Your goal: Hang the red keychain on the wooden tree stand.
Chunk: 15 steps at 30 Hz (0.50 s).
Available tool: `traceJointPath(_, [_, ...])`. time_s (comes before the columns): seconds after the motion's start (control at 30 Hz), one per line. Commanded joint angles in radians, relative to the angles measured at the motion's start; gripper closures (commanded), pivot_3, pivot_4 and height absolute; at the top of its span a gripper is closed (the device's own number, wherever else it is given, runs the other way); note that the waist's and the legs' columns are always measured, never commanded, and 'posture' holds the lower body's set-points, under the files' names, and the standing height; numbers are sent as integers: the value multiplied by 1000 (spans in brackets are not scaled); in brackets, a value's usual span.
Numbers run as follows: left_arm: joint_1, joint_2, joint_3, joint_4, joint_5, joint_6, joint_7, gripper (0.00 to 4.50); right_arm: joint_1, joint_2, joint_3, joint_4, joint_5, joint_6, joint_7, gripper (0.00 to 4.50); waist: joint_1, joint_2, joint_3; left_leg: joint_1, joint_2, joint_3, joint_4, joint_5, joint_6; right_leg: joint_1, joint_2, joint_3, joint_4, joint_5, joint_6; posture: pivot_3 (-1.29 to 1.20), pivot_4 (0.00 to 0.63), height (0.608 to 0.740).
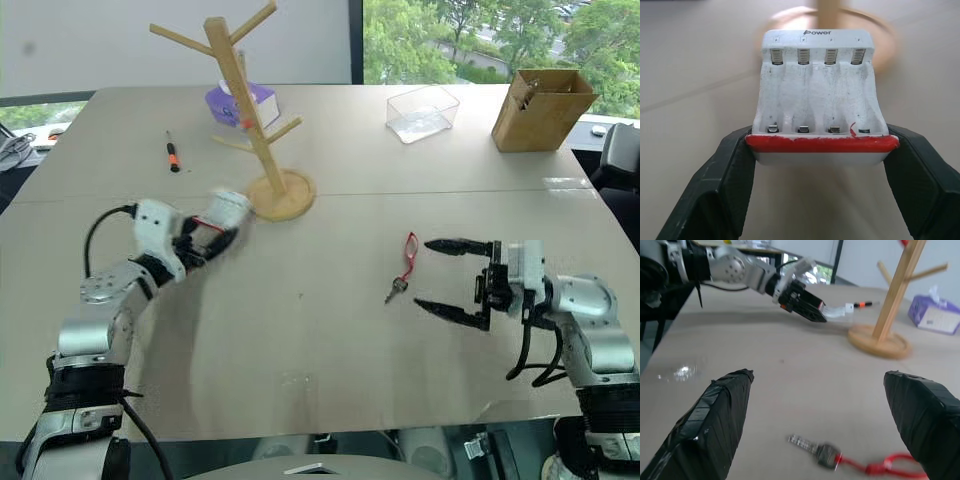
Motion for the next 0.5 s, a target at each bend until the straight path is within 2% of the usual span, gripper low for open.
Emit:
traceJointPath(0.03, [-27,-15,64,48,18,-8,118,1362,-37,-17,-29,-55,38,68,-21,0,1,-1,0,0,0,0,0,0,0,0,0,0,0,0,0,0,150,740])
traceJointPath(0.23, [-137,-19,131,248,44,-14,302,1362,-64,1,-20,-24,10,75,-10,0,4,-3,0,-1,0,-1,0,-1,2,0,0,-2,0,0,0,0,150,740])
traceJointPath(0.5, [-391,58,141,715,102,-203,415,1362,-73,25,-12,-24,-12,83,-17,0,3,-5,0,-1,-2,0,1,1,-1,0,0,-3,0,0,0,0,150,740])
